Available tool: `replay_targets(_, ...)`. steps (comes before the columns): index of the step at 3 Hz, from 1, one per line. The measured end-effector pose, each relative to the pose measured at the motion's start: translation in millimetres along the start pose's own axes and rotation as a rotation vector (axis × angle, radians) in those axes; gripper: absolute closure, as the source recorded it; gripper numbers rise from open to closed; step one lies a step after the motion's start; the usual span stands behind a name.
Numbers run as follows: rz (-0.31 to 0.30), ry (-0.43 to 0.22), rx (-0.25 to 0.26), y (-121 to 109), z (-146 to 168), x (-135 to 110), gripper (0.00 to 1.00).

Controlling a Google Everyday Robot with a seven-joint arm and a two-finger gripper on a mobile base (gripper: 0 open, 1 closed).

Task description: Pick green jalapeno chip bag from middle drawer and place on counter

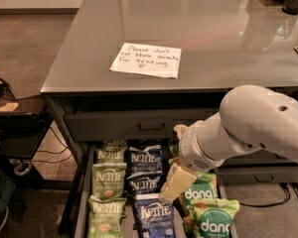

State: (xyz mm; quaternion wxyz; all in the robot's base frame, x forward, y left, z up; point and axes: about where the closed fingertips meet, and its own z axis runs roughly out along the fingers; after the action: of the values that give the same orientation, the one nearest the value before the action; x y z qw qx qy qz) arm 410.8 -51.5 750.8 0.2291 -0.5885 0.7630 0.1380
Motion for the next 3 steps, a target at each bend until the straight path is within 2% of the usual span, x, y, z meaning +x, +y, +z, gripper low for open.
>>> replay_targets(1, -0.022, 0.004, 0.002, 4.8, 22.2, 15.0, 0.0)
replay_targets(2, -0.037, -0.02, -0.033, 20.3, 74.0, 28.4, 0.0)
replay_targets(3, -0.056, -0.058, -0.08, 34.7, 143.5, 30.6, 0.0)
